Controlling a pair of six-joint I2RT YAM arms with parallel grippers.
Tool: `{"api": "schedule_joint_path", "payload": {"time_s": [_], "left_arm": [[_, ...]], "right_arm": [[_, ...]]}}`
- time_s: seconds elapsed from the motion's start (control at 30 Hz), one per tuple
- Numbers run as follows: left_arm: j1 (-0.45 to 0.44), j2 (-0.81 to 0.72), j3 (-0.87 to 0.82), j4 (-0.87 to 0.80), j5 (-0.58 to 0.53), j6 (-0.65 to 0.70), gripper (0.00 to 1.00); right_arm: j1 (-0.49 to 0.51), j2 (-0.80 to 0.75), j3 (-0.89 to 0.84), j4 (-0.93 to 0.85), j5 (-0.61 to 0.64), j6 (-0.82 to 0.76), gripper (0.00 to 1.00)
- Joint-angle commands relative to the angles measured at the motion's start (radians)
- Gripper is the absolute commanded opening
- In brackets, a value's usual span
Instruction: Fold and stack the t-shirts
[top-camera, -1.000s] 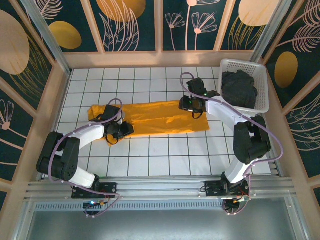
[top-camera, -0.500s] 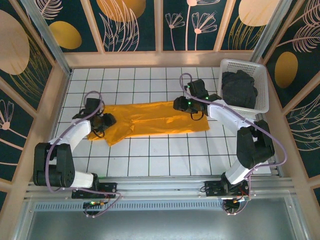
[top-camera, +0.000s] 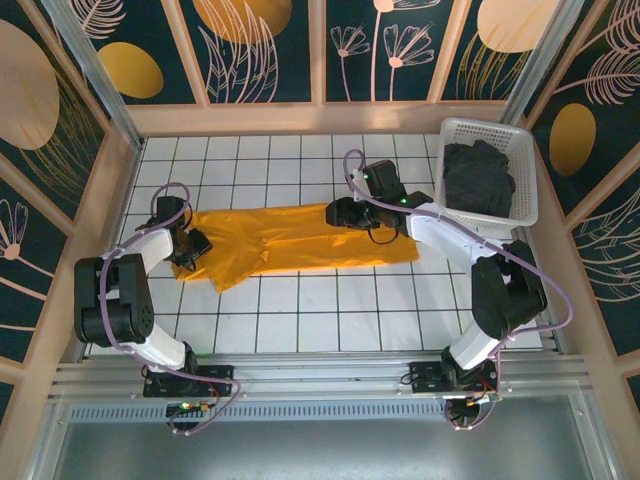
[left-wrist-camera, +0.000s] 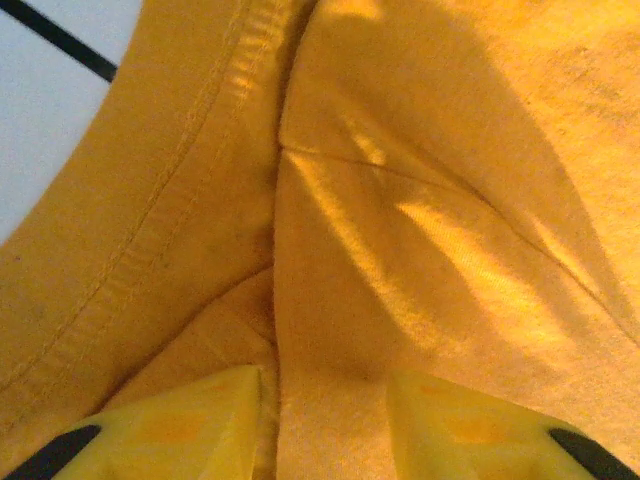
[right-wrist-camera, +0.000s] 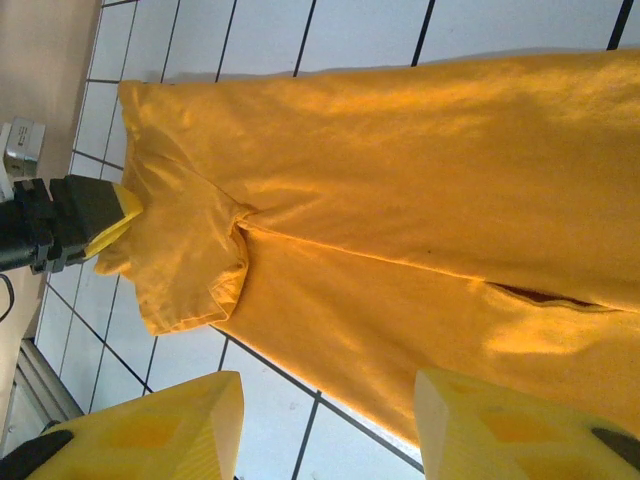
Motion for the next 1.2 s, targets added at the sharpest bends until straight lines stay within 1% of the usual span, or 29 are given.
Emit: {"api": "schedule_joint_path", "payload": {"time_s": [0.0, 0.07, 0.23, 0.37, 0.47, 0.63, 0.93, 1.17], "left_arm": [[0.002, 0.021, 0.005, 0.032, 0.027, 0.015, 0.34], [0.002, 0.014, 0.002, 0.033, 0.033, 0.016, 0.31], [0.002, -0.012, 0.000, 0.007, 0.045, 0.027, 0.24], [0.002, -0.039, 0.000, -0.022, 0.031, 0.032, 0.24], [0.002, -0.033, 0.004, -0.045, 0.022, 0.040, 0.25], [0.002, -0.035, 0.008, -0.081, -0.005, 0.054, 0.30], [0.001, -0.047, 0.000, -0.056, 0.039, 0.033, 0.22], [-0.005, -0.053, 0.010, -0.066, 0.043, 0.031, 0.21]], "right_arm": [[0.001, -0.008, 0.003, 0.017, -0.006, -0.015, 0.49], [0.001, -0.006, 0.004, 0.017, 0.000, -0.012, 0.49], [0.001, 0.004, 0.011, 0.018, 0.015, -0.004, 0.49], [0.001, 0.012, 0.015, 0.021, 0.017, 0.002, 0.49], [0.001, 0.020, 0.018, 0.023, 0.019, 0.002, 0.49], [0.001, 0.024, 0.025, 0.023, 0.021, 0.003, 0.49], [0.001, 0.022, 0.014, 0.019, 0.026, 0.003, 0.48], [0.001, 0.026, 0.015, 0.016, 0.026, -0.001, 0.48]]}}
